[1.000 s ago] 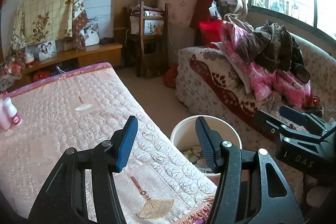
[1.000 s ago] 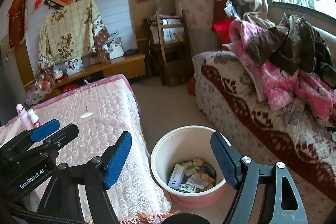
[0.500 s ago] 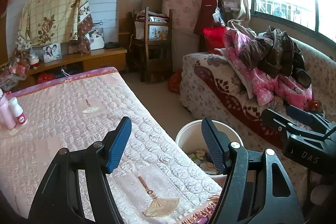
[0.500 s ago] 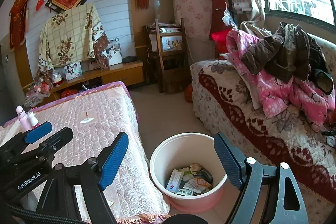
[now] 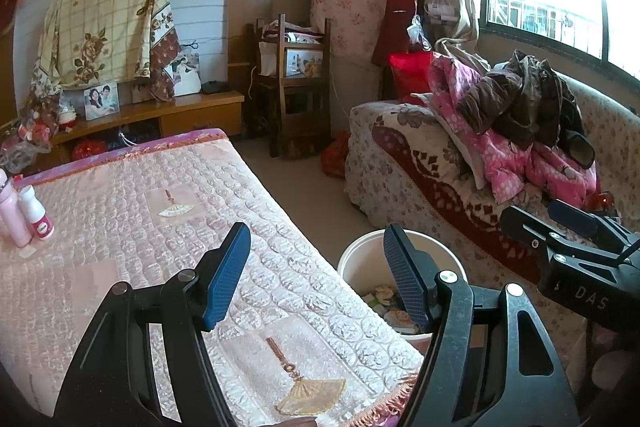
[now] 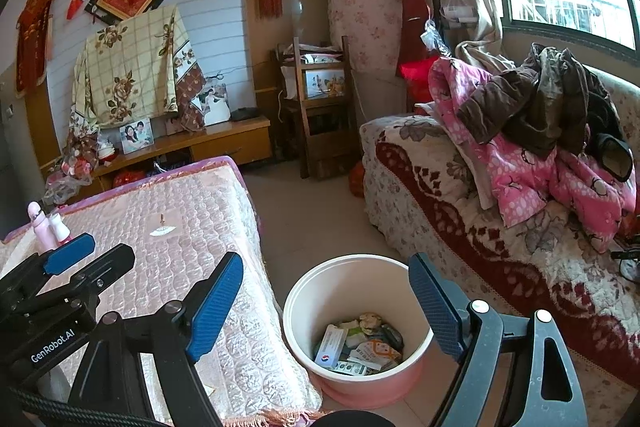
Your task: Collect trash
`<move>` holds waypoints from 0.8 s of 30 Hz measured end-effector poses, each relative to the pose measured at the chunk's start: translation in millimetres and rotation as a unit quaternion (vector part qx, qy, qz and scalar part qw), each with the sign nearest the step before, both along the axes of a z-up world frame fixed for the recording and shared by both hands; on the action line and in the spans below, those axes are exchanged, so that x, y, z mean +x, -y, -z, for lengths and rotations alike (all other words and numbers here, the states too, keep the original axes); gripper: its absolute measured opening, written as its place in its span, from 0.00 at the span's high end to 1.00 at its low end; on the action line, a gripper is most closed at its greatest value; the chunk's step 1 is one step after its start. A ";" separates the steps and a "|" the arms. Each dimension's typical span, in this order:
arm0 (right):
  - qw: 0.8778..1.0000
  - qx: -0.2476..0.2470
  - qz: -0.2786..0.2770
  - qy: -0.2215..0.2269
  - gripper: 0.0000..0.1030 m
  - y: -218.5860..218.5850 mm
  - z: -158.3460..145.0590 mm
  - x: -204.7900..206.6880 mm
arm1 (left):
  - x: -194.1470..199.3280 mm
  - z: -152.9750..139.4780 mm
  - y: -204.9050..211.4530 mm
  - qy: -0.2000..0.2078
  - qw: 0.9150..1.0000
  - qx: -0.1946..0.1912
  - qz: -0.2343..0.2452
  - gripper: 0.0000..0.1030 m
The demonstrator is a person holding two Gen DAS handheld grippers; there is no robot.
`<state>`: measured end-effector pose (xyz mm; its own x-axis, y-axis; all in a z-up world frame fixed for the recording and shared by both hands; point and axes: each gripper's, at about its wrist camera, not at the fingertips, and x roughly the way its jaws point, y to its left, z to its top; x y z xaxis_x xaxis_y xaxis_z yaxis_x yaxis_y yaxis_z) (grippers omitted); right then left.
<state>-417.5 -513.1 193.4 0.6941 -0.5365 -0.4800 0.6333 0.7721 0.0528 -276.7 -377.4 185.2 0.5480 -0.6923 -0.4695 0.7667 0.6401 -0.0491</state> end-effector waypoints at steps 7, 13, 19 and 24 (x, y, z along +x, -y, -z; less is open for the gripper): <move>1.000 -0.002 0.002 -0.002 0.19 2.3 -0.2 1.6 | -0.9 -0.8 4.4 0.001 1.000 0.003 -0.003 0.34; 1.000 -0.001 0.001 -0.002 0.19 2.0 0.1 1.9 | -1.0 0.7 5.1 -0.002 1.000 0.001 -0.004 0.34; 1.000 0.000 -0.001 -0.004 0.18 2.2 1.5 3.2 | -1.4 2.7 5.9 0.000 1.000 0.002 -0.007 0.34; 1.000 0.000 -0.001 -0.005 0.18 2.6 2.7 4.3 | -2.9 3.8 5.7 0.003 1.000 0.003 -0.006 0.34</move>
